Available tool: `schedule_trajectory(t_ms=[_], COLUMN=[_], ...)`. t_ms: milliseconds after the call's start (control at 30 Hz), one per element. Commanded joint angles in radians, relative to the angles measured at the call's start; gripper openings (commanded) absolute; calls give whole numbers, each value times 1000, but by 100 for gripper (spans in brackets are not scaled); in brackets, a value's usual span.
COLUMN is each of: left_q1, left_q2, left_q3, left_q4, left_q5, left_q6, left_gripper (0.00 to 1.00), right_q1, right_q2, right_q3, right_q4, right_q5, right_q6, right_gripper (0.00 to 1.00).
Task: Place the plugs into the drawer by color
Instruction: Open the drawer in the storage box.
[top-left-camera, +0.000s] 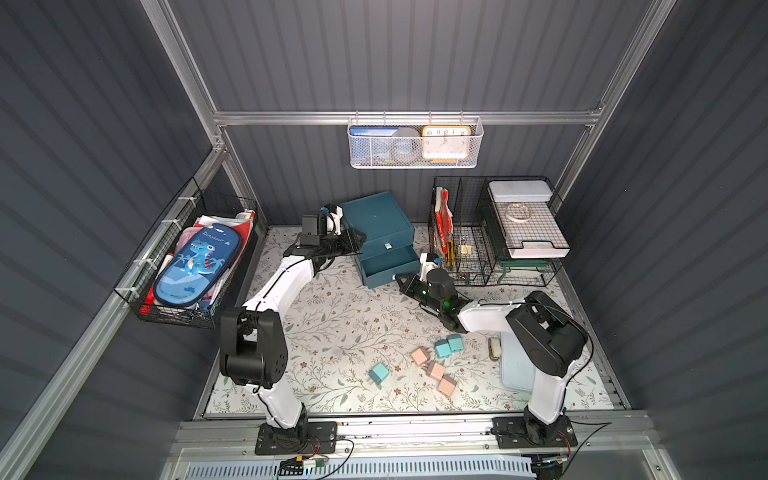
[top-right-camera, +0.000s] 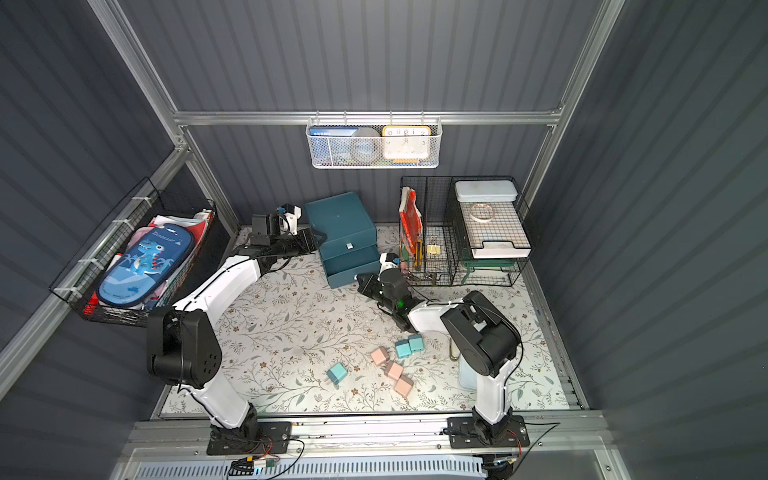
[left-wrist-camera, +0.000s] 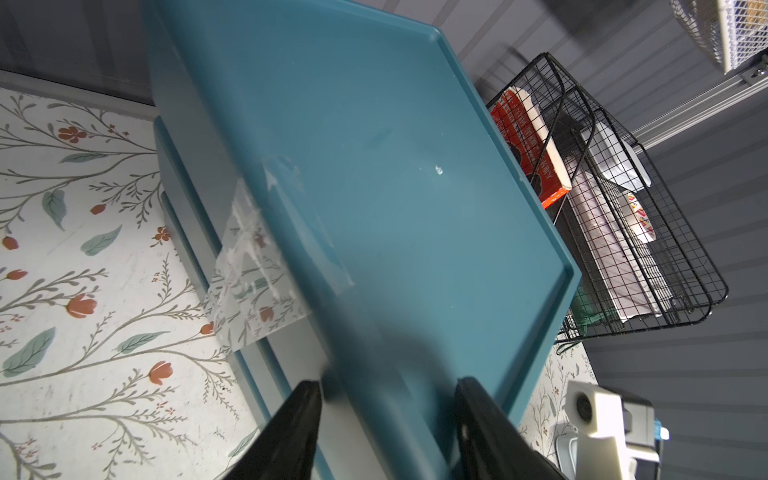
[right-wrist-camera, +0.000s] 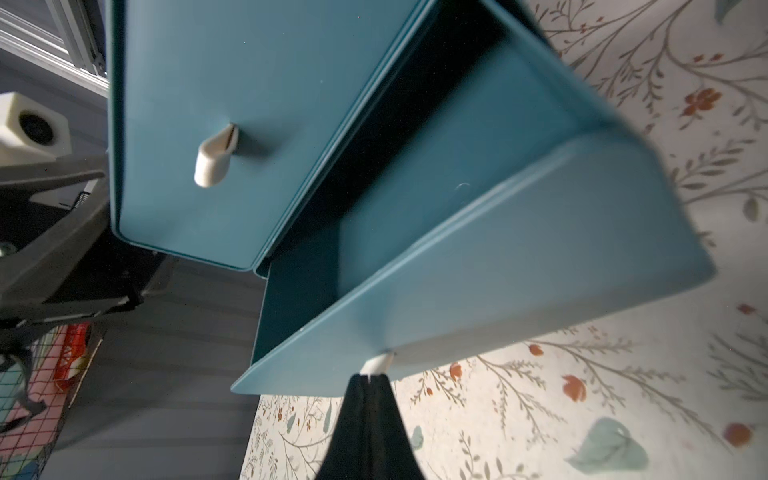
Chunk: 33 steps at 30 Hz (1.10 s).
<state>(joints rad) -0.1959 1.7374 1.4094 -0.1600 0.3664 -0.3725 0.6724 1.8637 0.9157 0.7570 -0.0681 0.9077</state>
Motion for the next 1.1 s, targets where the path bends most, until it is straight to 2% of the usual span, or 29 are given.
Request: schedule_trajectory(t_ms=[0, 267, 900, 1000, 1067], left_q1=[3, 3, 4, 4, 4], left_q2=[25, 28, 42, 54, 66], left_q3=[-9, -3, -3, -3, 37], left_q4=[-78, -81, -87, -95, -110], left_q5=[-15, -14, -26, -27, -69], left_q6=[20, 23, 24, 24, 26], left_gripper=[57, 57, 58, 58, 59], right_q1=[22, 67, 101, 104, 104], right_q2=[-41, -111, -163, -182, -197], right_q3=[-56, -86, -102, -87, -66], right_q4=[-51, -166, -262, -295, -326], right_q5=[-21, -14, 11, 12, 10], right_q6=[-20, -75, -149, -167, -196], right_gripper=[0, 0, 0, 9, 15])
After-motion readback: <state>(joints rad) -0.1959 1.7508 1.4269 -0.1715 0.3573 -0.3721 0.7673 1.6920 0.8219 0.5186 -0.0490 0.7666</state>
